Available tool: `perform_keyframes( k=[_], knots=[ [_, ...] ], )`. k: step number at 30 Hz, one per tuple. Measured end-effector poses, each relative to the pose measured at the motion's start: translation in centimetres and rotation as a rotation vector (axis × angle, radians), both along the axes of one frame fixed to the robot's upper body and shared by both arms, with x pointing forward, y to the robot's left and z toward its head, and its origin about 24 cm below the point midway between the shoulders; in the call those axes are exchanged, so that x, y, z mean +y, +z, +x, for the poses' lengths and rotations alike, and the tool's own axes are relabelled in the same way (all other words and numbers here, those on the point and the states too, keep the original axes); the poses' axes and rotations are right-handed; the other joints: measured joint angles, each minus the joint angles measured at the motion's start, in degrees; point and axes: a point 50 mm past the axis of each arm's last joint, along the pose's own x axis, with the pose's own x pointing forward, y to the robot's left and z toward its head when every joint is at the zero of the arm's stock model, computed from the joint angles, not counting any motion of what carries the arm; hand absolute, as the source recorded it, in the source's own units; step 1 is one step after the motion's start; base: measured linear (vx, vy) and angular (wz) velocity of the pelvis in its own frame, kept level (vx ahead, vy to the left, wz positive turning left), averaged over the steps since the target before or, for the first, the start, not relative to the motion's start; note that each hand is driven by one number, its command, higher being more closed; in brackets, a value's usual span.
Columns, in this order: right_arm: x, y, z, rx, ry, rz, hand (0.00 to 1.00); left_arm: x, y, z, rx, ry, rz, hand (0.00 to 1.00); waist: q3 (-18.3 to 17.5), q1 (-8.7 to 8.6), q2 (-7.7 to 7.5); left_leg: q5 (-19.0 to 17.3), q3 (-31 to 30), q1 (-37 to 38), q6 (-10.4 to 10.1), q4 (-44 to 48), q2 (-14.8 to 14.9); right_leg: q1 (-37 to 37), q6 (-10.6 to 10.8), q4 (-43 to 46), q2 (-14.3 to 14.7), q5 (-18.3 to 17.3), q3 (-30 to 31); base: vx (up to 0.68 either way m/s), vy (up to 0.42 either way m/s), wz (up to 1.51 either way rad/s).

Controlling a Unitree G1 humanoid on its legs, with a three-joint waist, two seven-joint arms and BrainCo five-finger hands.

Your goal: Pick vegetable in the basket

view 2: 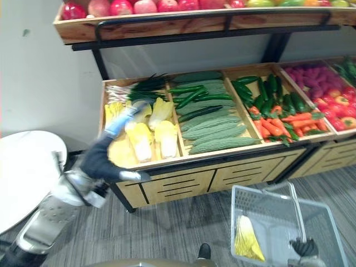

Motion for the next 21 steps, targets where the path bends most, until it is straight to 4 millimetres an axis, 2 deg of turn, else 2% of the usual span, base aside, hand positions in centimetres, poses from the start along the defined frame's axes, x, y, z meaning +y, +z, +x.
perform_keyframes(
  k=[1, 2, 4, 6, 10, 11, 12, 14, 16, 18, 20, 21],
  knots=[
    [0.3, -0.5, -0.6, 0.014, -0.027, 0.025, 1.0, 1.2, -0.1, -0.2, -0.001, 0.082, -0.035, 0.0, 0.0, 0.8, -0.02, 0.3, -0.2, 0.0, 0.2, -0.4, -0.2, -0.1, 0.0, 0.0, 0.0, 0.0, -0.1, 0.03, 0.005, 0.28],
    [1.3, -1.6, -1.7, 0.052, -0.065, 0.066, 1.0, 3.3, -0.6, -0.3, -0.002, 0.242, -0.122, 0.0, 0.0, 0.97, -0.18, 0.8, -1.9, -0.8, 0.5, -0.8, -0.5, 0.0, 0.3, 0.0, -0.3, 0.2, -1.4, 0.03, 0.003, 0.35],
    [2.0, -2.3, -2.4, 0.07, -0.099, 0.095, 1.0, 4.9, -1.4, -0.2, 0.011, 0.368, -0.164, 0.0, -0.1, 1.06, -0.35, 1.2, -3.2, -1.6, 0.7, -0.9, -0.6, 0.0, 0.3, 0.0, -0.5, 0.2, -2.6, 0.03, -0.004, 0.43],
    [3.1, -3.1, -3.7, 0.062, -0.192, 0.141, 1.0, 8.1, -4.1, -0.1, 0.106, 0.629, -0.26, 0.0, -0.1, 1.01, -0.74, 2.2, -5.5, -3.0, 1.4, -1.1, -1.1, -0.1, 0.4, -0.1, -1.0, 0.2, -4.6, 0.02, -0.007, 0.47],
    [4.7, -4.1, -4.3, 0.042, -0.272, 0.184, 1.0, 11.9, -8.4, -1.1, 0.265, 0.948, -0.353, 0.0, -0.3, 1.21, -2.45, 3.0, -7.0, -3.2, 1.7, -1.9, -1.5, 0.2, 0.4, -0.1, -1.2, 0.1, -5.8, 0.02, 0.0, 0.22],
    [5.0, -4.2, -4.2, 0.04, -0.273, 0.19, 1.0, 12.4, -9.0, -1.3, 0.285, 0.988, -0.349, 0.0, -0.5, 1.15, -2.46, 3.0, -7.1, -3.0, 1.7, -2.0, -1.5, 0.4, 0.3, -0.1, -1.2, 0.1, -6.0, 0.0, -0.003, 0.15],
    [5.6, -4.5, -4.1, 0.034, -0.272, 0.201, 1.0, 13.5, -10.9, -1.7, 0.368, 1.075, -0.349, 0.0, -0.6, 0.78, -3.2, 3.1, -7.6, -2.9, 1.8, -2.0, -1.5, 0.9, 0.3, -0.1, -1.3, 0.0, -6.5, 0.0, 0.001, 0.14],
    [6.0, -4.6, -3.9, 0.03, -0.271, 0.208, 1.0, 14.5, -13.0, -2.3, 0.458, 1.147, -0.356, 0.0, -1.1, 0.7, -3.7, 3.1, -7.6, -2.8, 1.8, -2.2, -1.7, 0.9, 0.1, -0.1, -1.5, -0.1, -6.7, 0.0, 0.009, 0.08],
    [6.3, -4.6, -3.4, 0.006, -0.262, 0.206, 1.0, 15.9, -16.9, -4.3, 0.649, 1.259, -0.36, 0.0, -1.5, 0.45, -3.58, 3.1, -7.6, -1.8, 1.6, -3.1, -2.0, 1.5, -0.3, -0.1, -1.7, -0.4, -6.9, 0.0, 0.0, 0.0],
    [6.5, -4.6, -3.3, 0.005, -0.257, 0.209, 1.0, 16.5, -19.3, -5.8, 0.772, 1.322, -0.371, 0.0, -1.8, 0.22, -3.32, 3.1, -7.4, -1.0, 1.6, -3.8, -2.0, 1.9, -0.6, -0.1, -1.7, -0.8, -6.9, 0.01, 0.011, -0.02],
    [6.5, -4.6, -3.3, 0.002, -0.253, 0.208, 1.0, 17.3, -23.0, -8.9, 0.97, 1.418, -0.441, 0.0, -2.8, -0.14, -2.78, 3.1, -7.4, -0.8, 1.5, -4.3, -2.0, 1.9, -0.2, -0.1, -1.7, -1.2, -6.9, 0.05, 0.013, -0.01],
    [6.5, -4.6, -3.2, 0.0, -0.251, 0.208, 1.0, 17.4, -23.9, -9.8, 1.016, 1.443, -0.479, 0.0, -2.9, -0.32, -2.76, 3.1, -7.3, -0.7, 1.5, -4.5, -2.0, 1.9, -0.1, -0.2, -1.6, -1.2, -6.9, 0.07, 0.005, -0.02]
  ],
)
